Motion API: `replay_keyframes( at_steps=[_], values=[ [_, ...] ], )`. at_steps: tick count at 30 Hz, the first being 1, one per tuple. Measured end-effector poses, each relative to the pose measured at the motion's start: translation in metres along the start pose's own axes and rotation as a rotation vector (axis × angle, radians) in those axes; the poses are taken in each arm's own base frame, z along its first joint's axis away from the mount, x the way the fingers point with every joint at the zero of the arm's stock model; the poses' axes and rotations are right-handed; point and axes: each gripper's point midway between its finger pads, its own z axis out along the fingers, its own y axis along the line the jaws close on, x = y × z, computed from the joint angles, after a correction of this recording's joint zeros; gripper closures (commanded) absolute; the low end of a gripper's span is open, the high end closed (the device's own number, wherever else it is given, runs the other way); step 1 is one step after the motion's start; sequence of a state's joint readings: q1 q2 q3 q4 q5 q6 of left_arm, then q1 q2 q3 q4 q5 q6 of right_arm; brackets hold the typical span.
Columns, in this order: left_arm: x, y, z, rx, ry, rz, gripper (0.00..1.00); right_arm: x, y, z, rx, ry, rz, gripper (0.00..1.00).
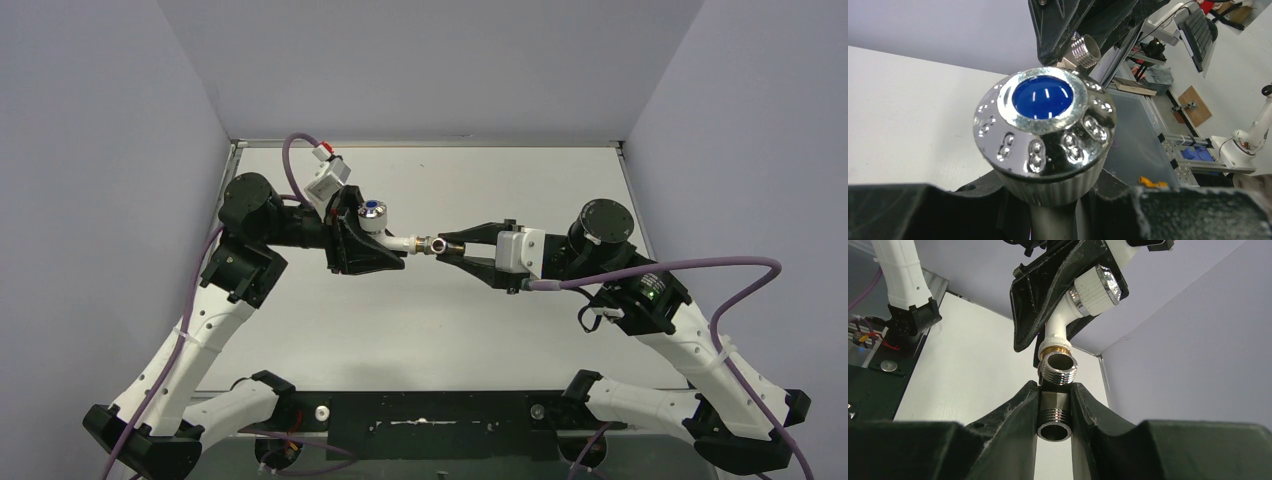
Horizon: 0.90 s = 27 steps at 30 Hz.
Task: Install the water faucets
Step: Install the water faucet onto the adaptor.
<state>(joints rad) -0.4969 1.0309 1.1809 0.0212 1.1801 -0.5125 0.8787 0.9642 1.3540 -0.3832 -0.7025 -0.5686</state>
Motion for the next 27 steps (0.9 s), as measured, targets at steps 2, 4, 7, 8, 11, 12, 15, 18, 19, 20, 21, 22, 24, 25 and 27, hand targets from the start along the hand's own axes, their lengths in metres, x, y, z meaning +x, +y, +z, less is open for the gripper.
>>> replay_keyframes(
  at_steps=[2, 4, 7, 8, 11, 12, 15, 18, 19, 20, 21, 22, 24, 25, 27],
  values=[
    [0.0001, 0.0, 0.0, 0.0, 0.0, 0.0, 1.0, 0.0003, 0.0, 0.0002, 0.0, 0.001, 0.0, 1.0],
    [0.0002, 0.0, 0.0, 0.0, 0.001, -0.001, 1.0, 0.0003, 0.0, 0.0002, 0.0, 0.001, 0.001, 1.0],
    [0.0002, 0.0, 0.0, 0.0, 0.001, -0.001, 1.0, 0.0002, -0.0003, 0.0009, 0.003, -0.005, 0.003, 1.0],
    [0.0002, 0.0001, -0.0001, 0.0, 0.001, -0.002, 1.0, 0.0005, -0.0004, 0.0012, 0.006, -0.007, 0.004, 1.0],
    [0.0002, 0.0002, -0.0001, -0.001, 0.0, -0.003, 1.0, 0.0012, -0.0009, 0.0018, 0.017, -0.014, 0.016, 1.0],
    [0.0002, 0.0002, -0.0001, -0.001, 0.0, -0.003, 1.0, 0.0008, -0.0011, 0.0019, 0.02, -0.017, 0.021, 1.0],
    [0.0, 0.0002, -0.0002, -0.002, 0.0, -0.004, 1.0, 0.0011, -0.0011, 0.0026, 0.028, -0.024, 0.038, 1.0],
    [0.0001, 0.0001, -0.0003, -0.001, 0.0, -0.007, 1.0, 0.0032, -0.0008, 0.0046, 0.035, -0.03, 0.062, 1.0],
    [0.0001, 0.0, -0.0003, -0.001, 0.0, -0.009, 1.0, 0.0037, -0.0006, 0.0051, 0.037, -0.031, 0.072, 1.0],
    [0.0002, 0.0, -0.0003, -0.001, 0.0, -0.01, 1.0, 0.004, -0.0003, 0.0055, 0.038, -0.033, 0.08, 1.0],
    [0.0001, -0.0001, -0.0003, -0.001, 0.0, -0.01, 1.0, 0.0038, -0.0004, 0.0057, 0.039, -0.035, 0.087, 1.0],
    [0.0002, -0.0002, -0.0003, 0.0, 0.001, -0.011, 1.0, 0.0035, -0.0004, 0.0059, 0.041, -0.037, 0.095, 1.0],
    [0.0002, -0.0004, -0.0003, 0.0, 0.001, -0.012, 1.0, 0.0033, -0.0003, 0.0062, 0.043, -0.04, 0.11, 1.0],
    [0.0003, -0.0005, -0.0003, 0.001, 0.001, -0.013, 1.0, 0.0029, -0.0002, 0.0064, 0.044, -0.041, 0.123, 1.0],
    [0.0001, -0.001, -0.0004, 0.002, 0.001, -0.016, 1.0, 0.0022, -0.0001, 0.0066, 0.047, -0.044, 0.142, 1.0]
  ],
)
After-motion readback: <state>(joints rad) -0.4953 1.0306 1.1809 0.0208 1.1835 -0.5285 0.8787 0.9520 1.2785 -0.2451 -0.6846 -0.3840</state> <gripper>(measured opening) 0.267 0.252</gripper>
